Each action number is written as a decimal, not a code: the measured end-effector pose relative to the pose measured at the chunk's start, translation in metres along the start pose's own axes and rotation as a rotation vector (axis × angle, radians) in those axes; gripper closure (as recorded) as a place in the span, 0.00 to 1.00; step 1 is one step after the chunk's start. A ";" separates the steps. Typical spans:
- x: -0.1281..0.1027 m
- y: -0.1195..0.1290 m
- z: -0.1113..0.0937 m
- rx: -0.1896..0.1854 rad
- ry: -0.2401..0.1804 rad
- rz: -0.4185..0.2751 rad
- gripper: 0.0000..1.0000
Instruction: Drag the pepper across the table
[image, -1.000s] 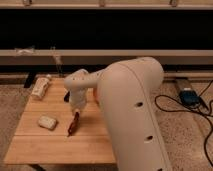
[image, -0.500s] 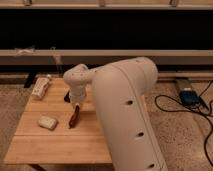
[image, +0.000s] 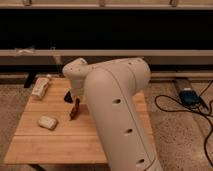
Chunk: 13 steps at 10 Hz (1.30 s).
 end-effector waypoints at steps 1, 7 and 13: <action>-0.007 -0.002 0.001 0.006 -0.007 -0.003 0.73; -0.013 -0.005 -0.013 -0.007 -0.039 -0.094 0.20; -0.013 -0.005 -0.014 -0.010 -0.042 -0.100 0.20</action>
